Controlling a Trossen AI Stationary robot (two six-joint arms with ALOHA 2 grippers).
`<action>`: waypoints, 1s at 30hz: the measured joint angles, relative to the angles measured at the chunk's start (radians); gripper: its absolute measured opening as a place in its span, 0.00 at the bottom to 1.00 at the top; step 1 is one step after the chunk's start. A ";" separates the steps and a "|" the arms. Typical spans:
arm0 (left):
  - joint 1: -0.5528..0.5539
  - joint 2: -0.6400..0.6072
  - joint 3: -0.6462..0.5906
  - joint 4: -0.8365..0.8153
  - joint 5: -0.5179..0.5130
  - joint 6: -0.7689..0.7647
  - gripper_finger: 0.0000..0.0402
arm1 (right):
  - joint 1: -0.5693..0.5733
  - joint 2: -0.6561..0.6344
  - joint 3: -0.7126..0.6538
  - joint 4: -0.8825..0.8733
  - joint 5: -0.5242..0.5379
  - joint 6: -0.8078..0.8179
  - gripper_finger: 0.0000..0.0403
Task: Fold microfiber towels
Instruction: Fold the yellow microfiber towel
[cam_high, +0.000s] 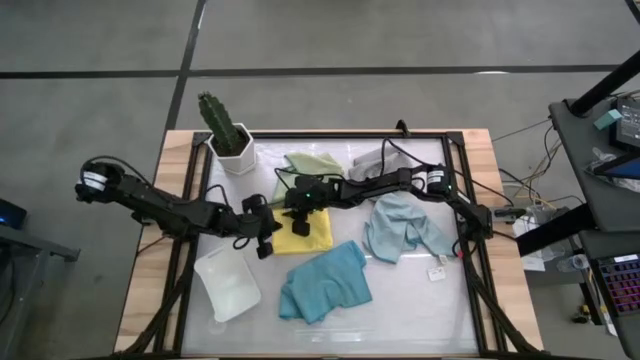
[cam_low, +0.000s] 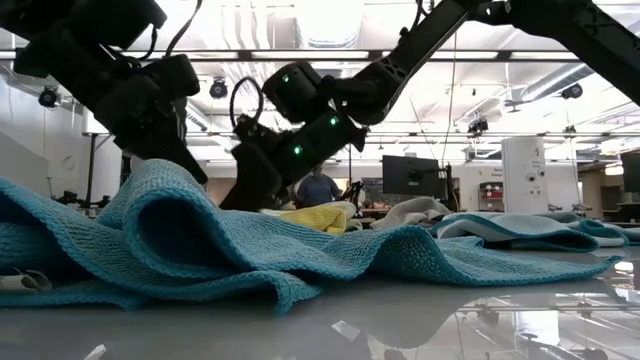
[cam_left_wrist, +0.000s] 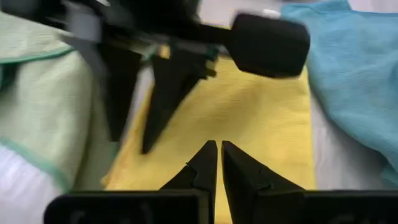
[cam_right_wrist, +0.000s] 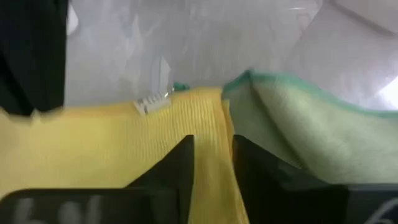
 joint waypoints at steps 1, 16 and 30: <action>-0.003 0.007 0.000 0.004 0.007 -0.002 0.02 | 0.000 -0.008 0.000 -0.013 0.000 0.000 0.30; -0.016 0.126 0.000 0.051 0.065 -0.076 0.02 | 0.003 -0.099 -0.025 -0.243 0.001 -0.014 0.32; -0.017 0.247 0.001 0.081 0.189 -0.120 0.02 | 0.000 -0.101 -0.194 -0.045 0.079 0.013 0.06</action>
